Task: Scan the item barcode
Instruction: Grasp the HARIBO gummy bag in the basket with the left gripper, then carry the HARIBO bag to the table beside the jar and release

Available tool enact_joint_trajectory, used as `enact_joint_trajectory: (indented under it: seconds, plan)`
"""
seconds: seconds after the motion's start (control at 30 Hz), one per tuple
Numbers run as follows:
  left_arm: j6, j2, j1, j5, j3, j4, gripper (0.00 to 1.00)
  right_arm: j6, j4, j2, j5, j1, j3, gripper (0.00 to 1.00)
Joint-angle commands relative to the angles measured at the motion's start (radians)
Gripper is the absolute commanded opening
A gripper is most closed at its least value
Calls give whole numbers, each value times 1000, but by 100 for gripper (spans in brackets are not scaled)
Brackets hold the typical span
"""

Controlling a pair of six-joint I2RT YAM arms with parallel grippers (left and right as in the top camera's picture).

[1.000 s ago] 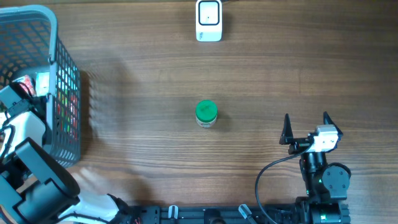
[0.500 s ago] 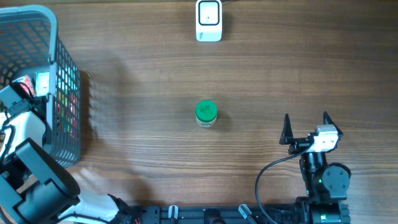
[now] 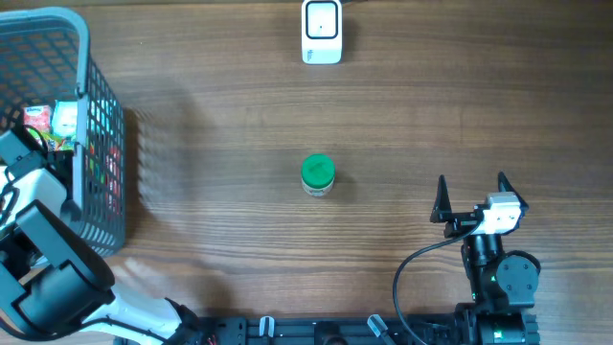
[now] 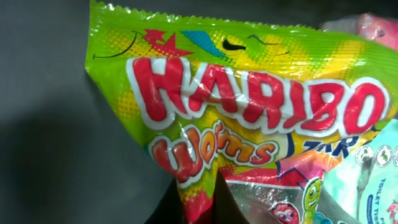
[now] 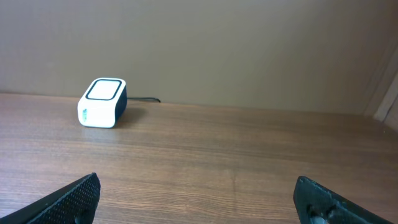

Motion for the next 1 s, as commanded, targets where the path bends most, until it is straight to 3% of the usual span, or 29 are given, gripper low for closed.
enact_joint_trajectory:
  seconds: [0.0, 0.2, 0.43, 0.53, 0.8, 0.97]
  plan:
    - [25, 36, -34, 257, -58, -245, 4, -13, 3, 0, -12, 4, -1, 100]
    - [25, -337, -34, 257, 80, -477, 4, -14, 3, 0, -12, 4, -1, 100]
    - [24, -750, -34, 257, 134, -511, 4, -14, 3, 0, -12, 4, -1, 100]
    - [25, -811, -34, 231, 134, -523, 4, -14, 3, 0, -12, 4, -1, 100]
    - [48, -739, -34, 174, 135, -534, 4, -13, 3, 0, -12, 4, -1, 100]
    - [47, -797, -34, 174, 238, -512, 4, -13, 3, 0, -12, 4, -1, 100]
